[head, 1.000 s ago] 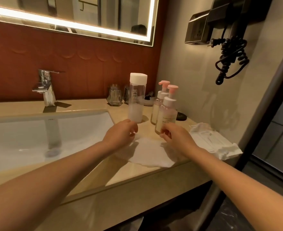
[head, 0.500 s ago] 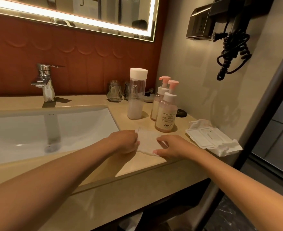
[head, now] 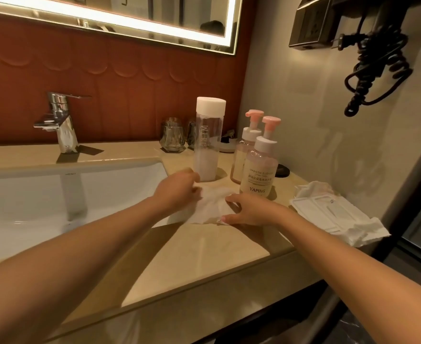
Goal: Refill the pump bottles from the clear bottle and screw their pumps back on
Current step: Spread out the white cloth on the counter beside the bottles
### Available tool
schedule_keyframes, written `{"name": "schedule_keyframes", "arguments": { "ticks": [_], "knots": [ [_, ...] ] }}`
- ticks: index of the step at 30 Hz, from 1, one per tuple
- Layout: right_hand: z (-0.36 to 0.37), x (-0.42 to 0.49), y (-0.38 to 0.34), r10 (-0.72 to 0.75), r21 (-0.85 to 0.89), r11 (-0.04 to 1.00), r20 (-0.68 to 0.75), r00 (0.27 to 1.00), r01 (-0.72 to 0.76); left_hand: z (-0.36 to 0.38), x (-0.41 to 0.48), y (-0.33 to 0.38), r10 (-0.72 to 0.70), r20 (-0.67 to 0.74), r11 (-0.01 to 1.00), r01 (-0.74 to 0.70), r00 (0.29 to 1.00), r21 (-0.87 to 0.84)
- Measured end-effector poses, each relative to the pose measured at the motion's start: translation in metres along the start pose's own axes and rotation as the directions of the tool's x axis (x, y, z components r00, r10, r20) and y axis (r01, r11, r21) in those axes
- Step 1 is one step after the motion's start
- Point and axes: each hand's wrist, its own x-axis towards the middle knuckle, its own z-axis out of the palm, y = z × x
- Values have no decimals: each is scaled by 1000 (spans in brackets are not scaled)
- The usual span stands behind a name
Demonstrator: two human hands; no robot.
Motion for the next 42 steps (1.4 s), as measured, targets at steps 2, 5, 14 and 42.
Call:
{"name": "schedule_keyframes", "arguments": {
  "ticks": [2, 5, 14, 42],
  "knots": [
    [-2, 6, 2, -10, -8, 1000, 20, 1000, 10, 3, -5, 8, 43, 220, 999, -41, 975, -15],
    [-5, 13, 3, -11, -40, 999, 57, 998, 13, 6, -1, 5, 5, 297, 999, -21, 955, 49],
    [-12, 56, 2, 1, -133, 991, 78, 997, 10, 9, 47, -7, -73, 384, 992, 27, 921, 124],
    [-2, -45, -38, -6, -159, 987, 138, 990, 28, -25, -45, 4, 176, 441, 977, -211, 880, 32]
  ]
}}
